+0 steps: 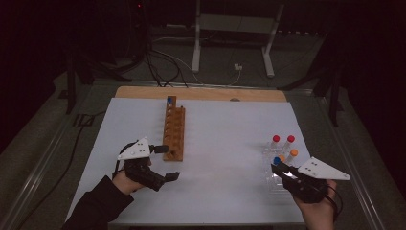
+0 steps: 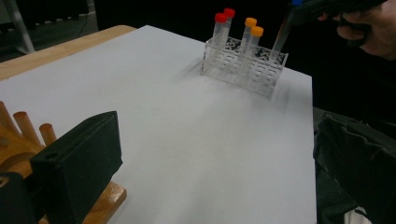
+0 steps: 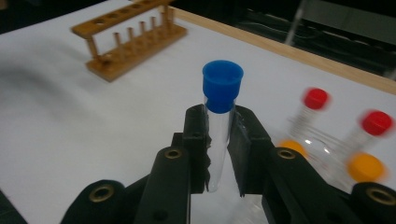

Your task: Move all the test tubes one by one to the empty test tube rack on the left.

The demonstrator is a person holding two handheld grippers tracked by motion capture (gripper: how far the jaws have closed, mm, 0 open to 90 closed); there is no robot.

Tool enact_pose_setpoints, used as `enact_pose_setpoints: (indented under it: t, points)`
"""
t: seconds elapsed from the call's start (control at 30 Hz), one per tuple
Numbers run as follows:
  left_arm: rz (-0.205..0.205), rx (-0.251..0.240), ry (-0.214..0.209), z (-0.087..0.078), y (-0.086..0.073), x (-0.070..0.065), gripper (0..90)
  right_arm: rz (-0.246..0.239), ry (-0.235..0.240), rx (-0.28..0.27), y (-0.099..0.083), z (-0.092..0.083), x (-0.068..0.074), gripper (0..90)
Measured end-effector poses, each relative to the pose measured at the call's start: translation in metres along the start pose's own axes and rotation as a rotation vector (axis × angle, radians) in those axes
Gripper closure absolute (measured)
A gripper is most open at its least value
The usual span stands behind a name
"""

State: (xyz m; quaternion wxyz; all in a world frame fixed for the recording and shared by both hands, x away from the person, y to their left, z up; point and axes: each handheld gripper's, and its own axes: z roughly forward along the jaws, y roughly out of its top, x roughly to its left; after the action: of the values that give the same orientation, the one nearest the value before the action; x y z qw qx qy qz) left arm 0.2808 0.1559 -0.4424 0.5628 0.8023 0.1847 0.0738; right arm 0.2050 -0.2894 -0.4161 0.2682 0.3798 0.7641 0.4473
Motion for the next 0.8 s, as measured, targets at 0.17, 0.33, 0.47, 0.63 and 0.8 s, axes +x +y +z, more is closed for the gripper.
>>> enact_pose_setpoints:
  t: [0.17, 0.33, 0.47, 0.63, 0.8]
  points:
    - [0.01, 0.005, -0.02, 0.005, 0.005, -0.002, 2.0, -0.024, 0.067, 0.009, 0.004, 0.017, 0.011, 76.5]
    - [0.023, 0.01, -0.045, 0.013, 0.012, -0.004, 2.0, -0.045, 0.119, 0.012, 0.007, 0.033, 0.021, 76.5]
    - [0.031, 0.013, -0.071, 0.021, 0.018, -0.006, 2.0, -0.06, 0.152, 0.019, 0.009, 0.045, 0.029, 76.4]
    - [0.047, 0.02, -0.094, 0.032, 0.023, -0.01, 2.0, -0.076, 0.182, 0.037, 0.007, 0.059, 0.041, 76.4]
    - [0.051, 0.008, -0.126, 0.042, 0.031, -0.014, 2.2, -0.086, 0.206, 0.035, 0.007, 0.063, 0.05, 76.4]
